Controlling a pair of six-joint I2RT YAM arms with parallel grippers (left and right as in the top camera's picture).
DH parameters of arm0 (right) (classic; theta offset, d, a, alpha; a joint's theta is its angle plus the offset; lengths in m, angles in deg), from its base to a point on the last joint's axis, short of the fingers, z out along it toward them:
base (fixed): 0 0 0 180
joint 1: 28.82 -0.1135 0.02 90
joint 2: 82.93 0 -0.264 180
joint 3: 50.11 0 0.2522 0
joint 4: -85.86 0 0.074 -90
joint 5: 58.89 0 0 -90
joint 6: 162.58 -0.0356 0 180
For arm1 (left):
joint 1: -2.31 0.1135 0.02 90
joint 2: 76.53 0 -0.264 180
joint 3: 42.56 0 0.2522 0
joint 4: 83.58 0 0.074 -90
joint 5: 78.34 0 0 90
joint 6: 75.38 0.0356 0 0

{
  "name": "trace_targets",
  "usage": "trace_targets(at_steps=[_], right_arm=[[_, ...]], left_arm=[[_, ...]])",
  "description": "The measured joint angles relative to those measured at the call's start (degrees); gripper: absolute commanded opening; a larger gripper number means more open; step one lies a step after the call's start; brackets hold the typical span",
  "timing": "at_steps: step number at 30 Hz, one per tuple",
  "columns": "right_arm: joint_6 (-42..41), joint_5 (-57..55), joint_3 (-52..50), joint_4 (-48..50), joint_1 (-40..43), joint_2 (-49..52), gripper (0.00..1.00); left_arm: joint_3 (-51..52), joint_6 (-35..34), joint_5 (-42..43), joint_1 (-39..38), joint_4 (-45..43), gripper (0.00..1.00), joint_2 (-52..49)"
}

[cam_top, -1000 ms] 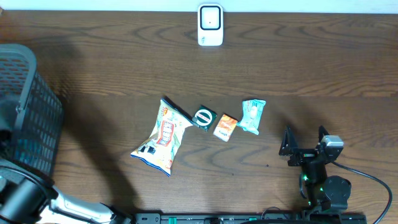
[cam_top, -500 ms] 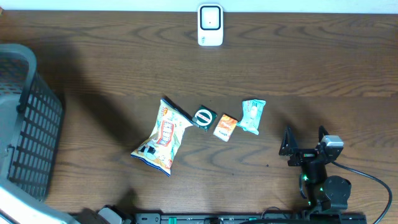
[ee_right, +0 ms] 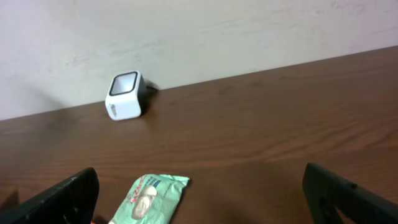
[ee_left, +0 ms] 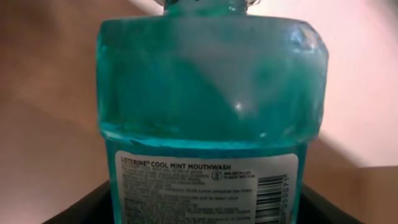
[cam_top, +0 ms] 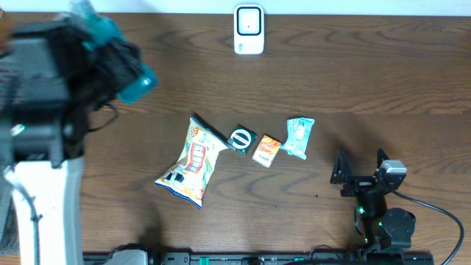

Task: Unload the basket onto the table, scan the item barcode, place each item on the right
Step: 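Lift the mouthwash bottle out of the basket with the left gripper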

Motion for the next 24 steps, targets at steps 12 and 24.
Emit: trace_targets(at_steps=[12,24], right_arm=[[0.0,0.0,0.0,0.0,0.0,0.0,0.99],[0.0,0.0,0.0,0.0,0.0,0.0,0.99]], left_arm=[[9.7,5.7,-14.0,-3.6,5.2,0.43,-17.0],[29.7,15.1,-14.6,-4.9,-13.5,0.43,-23.3]])
